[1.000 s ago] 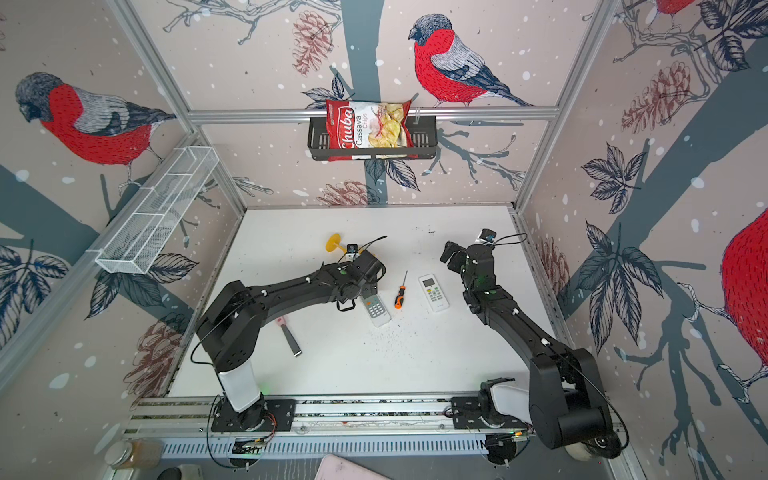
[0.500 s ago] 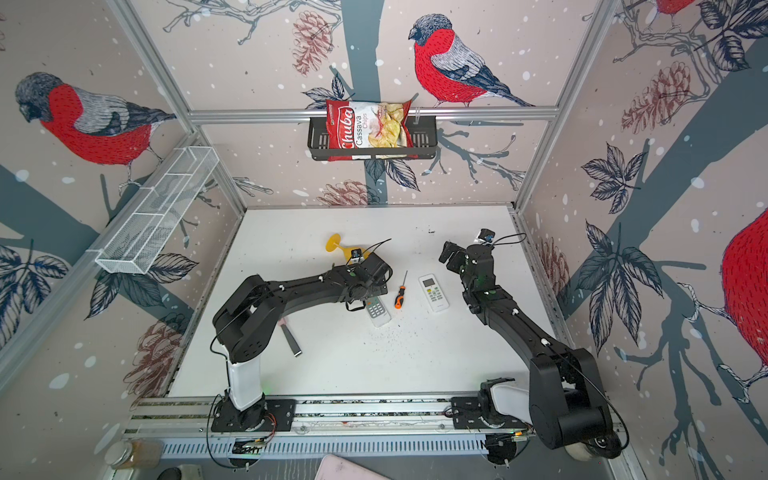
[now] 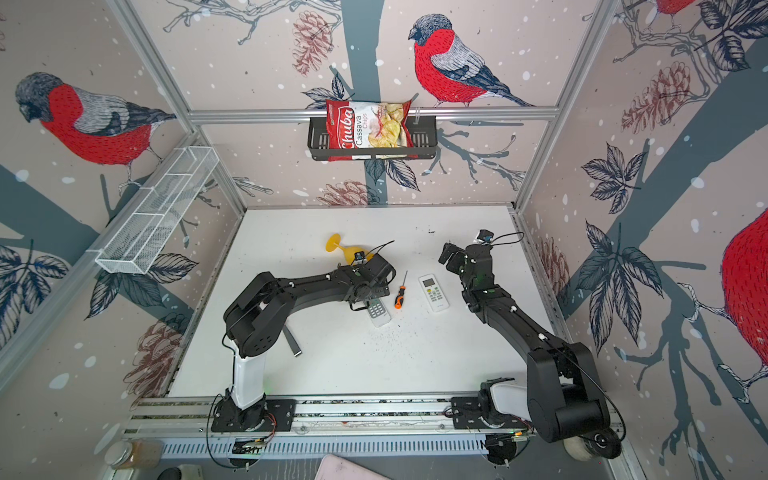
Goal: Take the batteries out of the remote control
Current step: 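Lower the left gripper and close it on the grey remote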
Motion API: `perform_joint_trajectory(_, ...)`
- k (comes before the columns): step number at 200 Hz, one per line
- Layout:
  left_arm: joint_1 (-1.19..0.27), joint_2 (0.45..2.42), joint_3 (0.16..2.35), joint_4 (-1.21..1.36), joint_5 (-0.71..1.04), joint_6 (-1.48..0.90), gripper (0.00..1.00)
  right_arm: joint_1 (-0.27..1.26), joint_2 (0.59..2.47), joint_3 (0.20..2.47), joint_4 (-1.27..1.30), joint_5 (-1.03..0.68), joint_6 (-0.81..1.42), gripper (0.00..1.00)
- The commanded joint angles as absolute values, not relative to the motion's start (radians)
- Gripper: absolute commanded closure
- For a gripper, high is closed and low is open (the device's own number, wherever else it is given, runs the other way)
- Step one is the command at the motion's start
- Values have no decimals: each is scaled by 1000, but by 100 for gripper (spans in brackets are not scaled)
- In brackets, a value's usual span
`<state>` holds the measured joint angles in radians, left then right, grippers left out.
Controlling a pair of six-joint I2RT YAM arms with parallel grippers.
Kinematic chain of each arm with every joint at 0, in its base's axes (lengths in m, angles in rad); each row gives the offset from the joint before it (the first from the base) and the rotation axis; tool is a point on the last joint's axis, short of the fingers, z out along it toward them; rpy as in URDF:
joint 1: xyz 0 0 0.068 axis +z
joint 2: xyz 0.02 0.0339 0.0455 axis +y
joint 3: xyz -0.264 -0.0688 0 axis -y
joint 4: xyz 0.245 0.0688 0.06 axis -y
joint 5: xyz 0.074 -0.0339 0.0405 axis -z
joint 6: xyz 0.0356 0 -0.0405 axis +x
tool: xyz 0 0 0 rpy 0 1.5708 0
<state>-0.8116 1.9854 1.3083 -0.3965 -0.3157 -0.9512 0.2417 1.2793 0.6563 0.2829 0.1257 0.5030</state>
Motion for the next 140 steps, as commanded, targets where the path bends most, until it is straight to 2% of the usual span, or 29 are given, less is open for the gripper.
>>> perform_joint_trajectory(1, -815, 1958, 1278, -383, -316, -975, 10, 242, 1283, 664, 300, 114, 509, 0)
perform_joint_trajectory(50, -838, 1987, 1278, -369, -304, -989, 14, 244, 1279, 665, 293, 113, 509, 0)
perform_joint_trajectory(87, -845, 2012, 1309, -375, -300, -983, 24, 244, 1275, 664, 290, 113, 509, 1)
perform_joint_trajectory(116, -847, 2025, 1322, -373, -292, -970, 37, 244, 1275, 665, 291, 113, 508, 0)
perform_joint_trajectory(140, -852, 2043, 1347, -393, -288, -954, 42, 244, 1273, 666, 289, 112, 509, 1)
